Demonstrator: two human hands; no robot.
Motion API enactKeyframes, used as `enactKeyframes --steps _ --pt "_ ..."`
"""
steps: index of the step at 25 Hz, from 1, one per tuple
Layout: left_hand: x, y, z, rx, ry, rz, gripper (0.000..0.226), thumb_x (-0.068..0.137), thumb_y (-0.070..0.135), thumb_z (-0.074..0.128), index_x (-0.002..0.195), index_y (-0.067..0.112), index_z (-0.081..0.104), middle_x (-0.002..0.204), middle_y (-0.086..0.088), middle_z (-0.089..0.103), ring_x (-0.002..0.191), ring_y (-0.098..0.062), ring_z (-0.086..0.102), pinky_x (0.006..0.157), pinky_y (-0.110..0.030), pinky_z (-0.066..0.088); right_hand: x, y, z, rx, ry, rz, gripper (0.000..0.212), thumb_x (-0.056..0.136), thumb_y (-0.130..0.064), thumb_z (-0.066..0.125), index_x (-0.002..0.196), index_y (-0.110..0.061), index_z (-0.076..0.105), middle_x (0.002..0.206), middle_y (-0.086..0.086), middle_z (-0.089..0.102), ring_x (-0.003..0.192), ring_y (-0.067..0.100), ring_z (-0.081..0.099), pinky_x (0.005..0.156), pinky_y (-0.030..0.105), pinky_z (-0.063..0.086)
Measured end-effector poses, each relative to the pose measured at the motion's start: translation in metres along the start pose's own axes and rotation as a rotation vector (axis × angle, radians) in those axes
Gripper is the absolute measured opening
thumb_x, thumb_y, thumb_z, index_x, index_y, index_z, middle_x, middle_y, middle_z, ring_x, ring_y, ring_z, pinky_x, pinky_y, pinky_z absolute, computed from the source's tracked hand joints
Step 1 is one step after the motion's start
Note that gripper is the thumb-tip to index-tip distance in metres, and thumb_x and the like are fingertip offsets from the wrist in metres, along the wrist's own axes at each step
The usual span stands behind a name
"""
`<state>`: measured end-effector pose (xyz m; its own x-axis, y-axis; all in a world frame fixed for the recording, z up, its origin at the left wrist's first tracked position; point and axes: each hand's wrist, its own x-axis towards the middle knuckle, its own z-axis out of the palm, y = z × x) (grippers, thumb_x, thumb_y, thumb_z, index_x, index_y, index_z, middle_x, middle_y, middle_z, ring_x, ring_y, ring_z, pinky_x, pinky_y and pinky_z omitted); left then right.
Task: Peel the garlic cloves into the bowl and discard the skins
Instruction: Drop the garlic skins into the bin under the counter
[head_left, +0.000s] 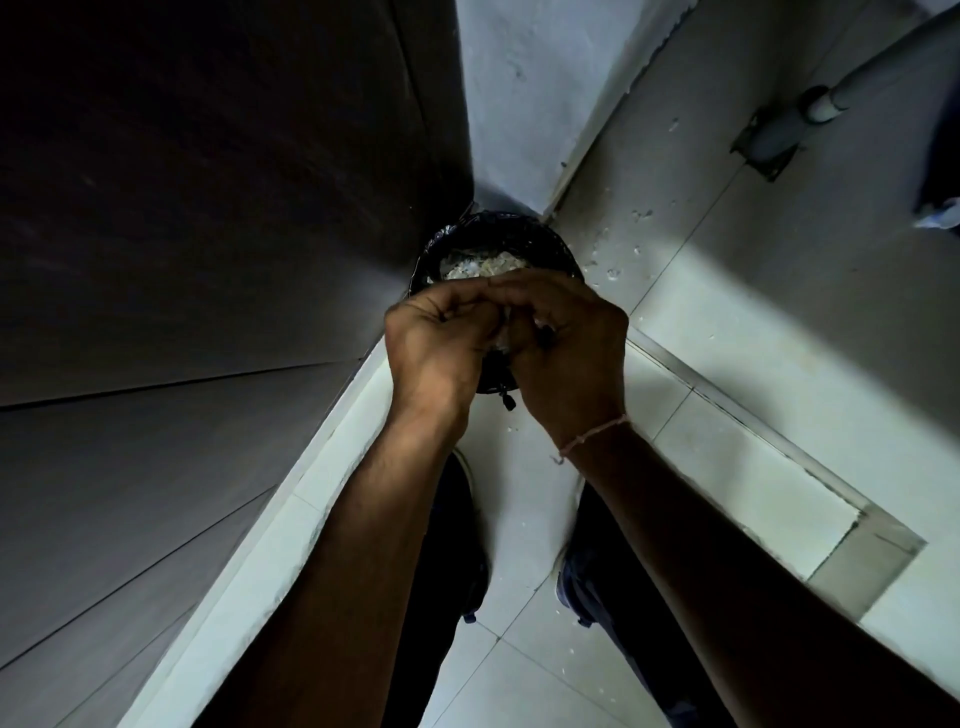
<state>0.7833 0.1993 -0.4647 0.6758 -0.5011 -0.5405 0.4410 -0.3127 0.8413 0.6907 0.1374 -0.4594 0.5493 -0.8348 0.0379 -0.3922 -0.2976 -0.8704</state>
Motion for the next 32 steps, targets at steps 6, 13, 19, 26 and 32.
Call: enactKeyframes --steps 6,13,19,26,32 --pt "-0.001 -0.004 0.002 -0.058 0.116 0.033 0.011 0.091 -0.002 0.076 0.095 0.008 0.08 0.086 -0.008 0.08 0.082 -0.022 0.078 0.075 -0.032 0.063 0.009 0.014 0.0 0.203 -0.003 0.523 0.02 0.092 0.009 0.061 0.101 -0.004 0.074 0.109 0.013 0.074 0.104 0.025 0.071 0.095 0.045 0.058" --pt "-0.051 0.027 0.01 0.406 -0.04 0.295 0.037 0.108 0.005 0.049 0.141 0.012 0.065 0.108 -0.003 0.076 0.092 -0.007 0.073 0.074 -0.021 0.058 0.013 -0.072 -0.05 0.142 -0.046 0.317 0.022 0.088 -0.004 0.063 0.098 -0.017 0.079 0.096 -0.005 0.078 0.093 0.009 0.075 0.089 0.033 0.061" --pt "-0.12 0.153 0.012 -0.056 0.047 -0.081 0.021 0.096 -0.006 0.056 0.104 -0.001 0.075 0.084 -0.021 0.076 0.066 -0.028 0.073 0.059 -0.034 0.06 -0.008 -0.18 -0.119 -0.077 -0.079 0.072 0.026 0.093 0.004 0.061 0.112 -0.006 0.075 0.107 0.005 0.076 0.096 0.018 0.071 0.089 0.022 0.055" --pt "-0.237 0.267 -0.007 0.233 0.129 0.045 0.04 0.102 0.031 0.068 0.073 0.004 0.072 0.061 -0.013 0.072 0.048 -0.019 0.068 0.04 -0.02 0.042 0.006 -0.302 -0.207 -0.201 -0.072 -0.002 0.021 0.106 -0.018 0.047 0.101 -0.01 0.066 0.087 0.005 0.072 0.076 0.029 0.069 0.069 0.028 0.044" --pt "-0.303 0.341 -0.013 0.447 -0.079 0.42 0.032 0.075 0.005 0.087 0.099 0.02 0.073 0.105 0.0 0.069 0.093 -0.013 0.07 0.082 -0.035 0.06 -0.04 -0.382 -0.285 -0.194 0.015 -0.026 0.031 0.083 0.003 0.066 0.113 -0.004 0.065 0.113 0.011 0.064 0.106 0.028 0.063 0.093 0.047 0.053"
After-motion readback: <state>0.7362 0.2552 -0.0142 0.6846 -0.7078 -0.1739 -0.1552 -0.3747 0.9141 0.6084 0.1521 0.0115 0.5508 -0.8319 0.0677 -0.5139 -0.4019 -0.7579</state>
